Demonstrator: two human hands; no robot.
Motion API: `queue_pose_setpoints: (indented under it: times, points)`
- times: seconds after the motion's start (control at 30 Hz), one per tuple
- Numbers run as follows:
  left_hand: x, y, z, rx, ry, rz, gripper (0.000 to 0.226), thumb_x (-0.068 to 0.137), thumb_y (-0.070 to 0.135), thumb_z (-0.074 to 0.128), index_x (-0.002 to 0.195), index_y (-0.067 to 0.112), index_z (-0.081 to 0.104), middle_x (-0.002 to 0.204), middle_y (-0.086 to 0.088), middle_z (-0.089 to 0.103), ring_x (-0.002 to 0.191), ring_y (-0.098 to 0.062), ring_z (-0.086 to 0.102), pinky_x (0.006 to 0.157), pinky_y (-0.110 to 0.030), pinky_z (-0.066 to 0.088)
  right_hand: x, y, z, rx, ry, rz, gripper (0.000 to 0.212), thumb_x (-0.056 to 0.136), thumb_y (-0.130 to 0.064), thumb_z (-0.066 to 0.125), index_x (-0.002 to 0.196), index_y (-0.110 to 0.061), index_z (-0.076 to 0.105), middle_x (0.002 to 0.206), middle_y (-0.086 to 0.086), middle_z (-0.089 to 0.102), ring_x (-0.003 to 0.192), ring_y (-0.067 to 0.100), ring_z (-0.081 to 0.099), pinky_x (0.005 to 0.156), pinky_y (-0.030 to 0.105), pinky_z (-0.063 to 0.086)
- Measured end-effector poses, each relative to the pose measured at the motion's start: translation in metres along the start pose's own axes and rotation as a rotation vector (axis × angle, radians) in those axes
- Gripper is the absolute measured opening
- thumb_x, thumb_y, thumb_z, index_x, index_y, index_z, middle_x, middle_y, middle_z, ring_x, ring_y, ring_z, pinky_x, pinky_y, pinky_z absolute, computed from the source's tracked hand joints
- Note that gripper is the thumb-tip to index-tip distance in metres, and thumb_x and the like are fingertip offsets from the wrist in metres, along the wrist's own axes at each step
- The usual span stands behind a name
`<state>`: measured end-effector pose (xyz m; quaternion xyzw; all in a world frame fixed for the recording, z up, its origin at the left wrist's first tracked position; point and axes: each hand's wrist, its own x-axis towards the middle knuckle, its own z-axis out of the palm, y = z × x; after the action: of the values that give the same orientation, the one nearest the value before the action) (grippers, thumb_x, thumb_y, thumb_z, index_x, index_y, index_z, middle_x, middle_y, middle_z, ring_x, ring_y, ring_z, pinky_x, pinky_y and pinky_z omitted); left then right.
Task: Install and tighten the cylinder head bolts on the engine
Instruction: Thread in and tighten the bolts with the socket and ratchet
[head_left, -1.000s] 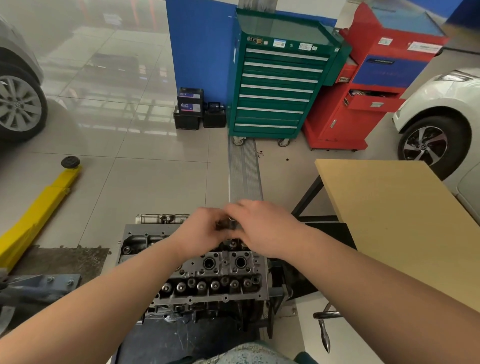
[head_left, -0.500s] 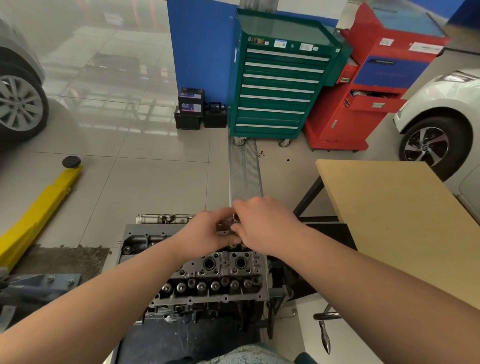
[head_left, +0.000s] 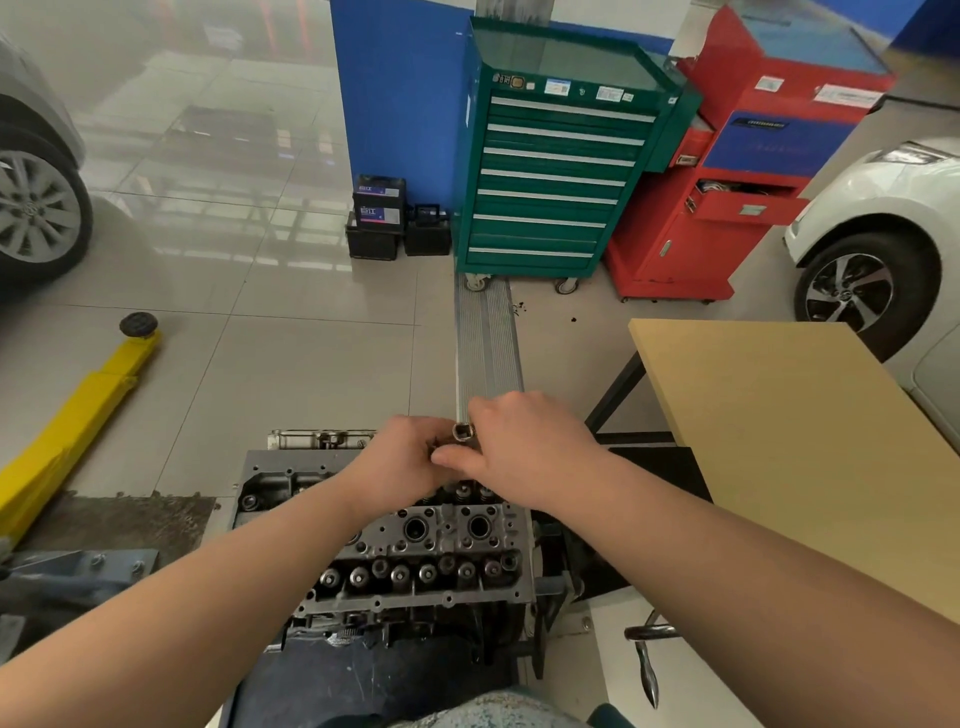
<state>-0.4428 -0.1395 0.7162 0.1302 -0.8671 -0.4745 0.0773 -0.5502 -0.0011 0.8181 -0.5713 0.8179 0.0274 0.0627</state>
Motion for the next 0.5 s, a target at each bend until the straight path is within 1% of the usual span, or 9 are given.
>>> queue_pose_setpoints:
  times: [0.07,0.13,0.17,0.23,0.27,0.33,0.4,0.43,0.5]
  points:
    - [0.004,-0.004,0.000,0.044,-0.030,-0.004,0.021,0.085,0.025,0.079,0.071,0.034,0.066,0.063,0.003,0.066,0.053,-0.005,0.048,0.053,-0.024,0.040,-0.002,0.002,-0.005,0.083,-0.019,-0.098,0.037,0.099,-0.051,0.057,0.118,-0.019,0.052,0.103,0.002,0.062,0.092,0.026,0.061,0.071,0.042,0.054]
    - [0.005,-0.004,-0.002,0.076,-0.092,-0.008,0.017,0.087,0.022,0.083,0.078,0.022,0.069,0.068,-0.003,0.069,0.055,-0.006,0.051,0.056,-0.023,0.043,-0.003,0.003,-0.008,0.085,-0.070,-0.169,0.024,0.101,-0.033,0.058,0.120,-0.018,0.053,0.105,0.002,0.060,0.093,0.025,0.060,0.072,0.042,0.053]
    - [0.005,-0.003,-0.003,0.067,-0.114,-0.006,0.016,0.087,0.021,0.083,0.080,0.021,0.069,0.071,-0.003,0.071,0.057,-0.007,0.054,0.058,-0.022,0.045,-0.002,0.002,-0.009,0.056,-0.076,-0.161,0.021,0.101,-0.030,0.058,0.117,-0.017,0.053,0.102,0.003,0.060,0.091,0.026,0.061,0.068,0.041,0.052]
    - [0.004,0.000,-0.001,-0.006,-0.114,-0.007,0.020,0.083,0.016,0.085,0.082,0.027,0.069,0.079,0.003,0.074,0.067,-0.009,0.065,0.066,-0.025,0.052,-0.001,-0.004,-0.007,-0.038,-0.047,-0.120,0.021,0.101,-0.028,0.060,0.114,-0.015,0.052,0.098,0.005,0.064,0.087,0.028,0.064,0.061,0.039,0.047]
    - [0.003,0.002,0.001,-0.033,-0.086,-0.020,0.025,0.080,0.012,0.086,0.081,0.030,0.069,0.082,0.011,0.074,0.072,-0.005,0.068,0.068,-0.025,0.054,0.001,-0.008,-0.005,-0.090,-0.032,-0.109,0.021,0.101,-0.027,0.060,0.114,-0.013,0.052,0.097,0.006,0.066,0.084,0.028,0.066,0.059,0.038,0.045]
    - [0.002,0.001,0.005,-0.014,-0.007,-0.050,0.038,0.077,0.004,0.083,0.072,0.037,0.064,0.075,0.021,0.070,0.067,0.000,0.064,0.063,-0.024,0.050,0.002,-0.013,0.000,-0.143,-0.015,-0.110,0.018,0.103,-0.025,0.059,0.113,-0.012,0.050,0.094,0.005,0.067,0.081,0.028,0.068,0.056,0.037,0.044]
    - [0.003,-0.002,0.008,0.031,0.020,-0.050,0.046,0.079,0.002,0.079,0.061,0.039,0.060,0.061,0.020,0.064,0.054,-0.002,0.055,0.054,-0.018,0.041,0.003,-0.012,-0.001,-0.111,-0.008,-0.127,0.021,0.105,-0.030,0.056,0.114,-0.012,0.050,0.097,0.005,0.065,0.083,0.027,0.066,0.058,0.038,0.048]
    - [0.003,-0.003,0.007,0.043,0.013,-0.050,0.045,0.081,0.004,0.079,0.058,0.037,0.059,0.055,0.018,0.060,0.050,-0.003,0.050,0.051,-0.018,0.037,0.002,-0.009,-0.002,-0.072,-0.007,-0.141,0.023,0.105,-0.033,0.056,0.116,-0.014,0.050,0.100,0.004,0.063,0.086,0.025,0.064,0.061,0.039,0.050]
    - [0.004,-0.005,0.003,0.048,-0.040,-0.054,0.036,0.085,0.014,0.083,0.062,0.028,0.060,0.055,0.009,0.060,0.049,-0.005,0.044,0.049,-0.025,0.038,0.002,-0.004,-0.004,-0.041,-0.018,-0.181,0.023,0.102,-0.030,0.060,0.118,-0.016,0.050,0.102,0.003,0.058,0.089,0.023,0.058,0.067,0.042,0.054]
